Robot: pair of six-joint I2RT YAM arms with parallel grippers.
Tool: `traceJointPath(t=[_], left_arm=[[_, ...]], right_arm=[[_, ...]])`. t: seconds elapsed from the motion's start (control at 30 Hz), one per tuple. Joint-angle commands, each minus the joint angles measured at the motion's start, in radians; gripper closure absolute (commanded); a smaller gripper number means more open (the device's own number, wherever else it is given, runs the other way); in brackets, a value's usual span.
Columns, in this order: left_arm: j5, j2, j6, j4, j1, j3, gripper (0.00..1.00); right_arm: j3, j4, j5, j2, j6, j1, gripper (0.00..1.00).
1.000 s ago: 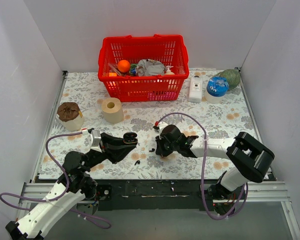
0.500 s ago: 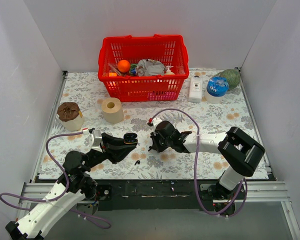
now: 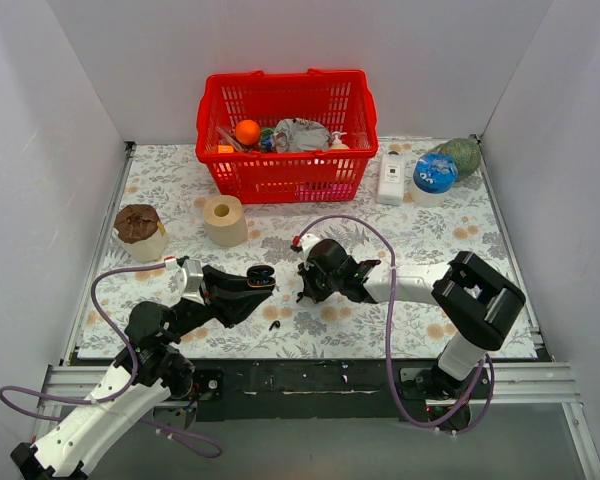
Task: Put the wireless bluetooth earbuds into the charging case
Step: Adjust the earbud at the center of the board.
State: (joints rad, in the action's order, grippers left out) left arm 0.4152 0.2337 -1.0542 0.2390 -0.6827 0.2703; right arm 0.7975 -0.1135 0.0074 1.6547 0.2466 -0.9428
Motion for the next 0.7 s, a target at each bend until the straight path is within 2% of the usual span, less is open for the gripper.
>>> traceJointPath(t=[0.0,0.4,0.5,0.67], left_arm=[[0.008,-0.001,0.010,0.000,-0.002,0.033,1.00],[0.013,0.001,0.003,0.003,-0.002,0.030,1.00],[0.011,-0.002,0.005,0.003,-0.002,0.032,1.00],[0.005,-0.008,0.008,-0.001,-0.002,0.035,1.00]], right_arm=[[0.026,0.002,-0.046,0.027,-0.036,-0.002,0.99],[0.072,0.006,-0.100,0.053,-0.067,-0.002,0.98],[0.075,0.031,-0.060,0.039,-0.066,-0.001,0.94],[0.037,0.044,-0.012,-0.051,-0.009,0.021,0.82]])
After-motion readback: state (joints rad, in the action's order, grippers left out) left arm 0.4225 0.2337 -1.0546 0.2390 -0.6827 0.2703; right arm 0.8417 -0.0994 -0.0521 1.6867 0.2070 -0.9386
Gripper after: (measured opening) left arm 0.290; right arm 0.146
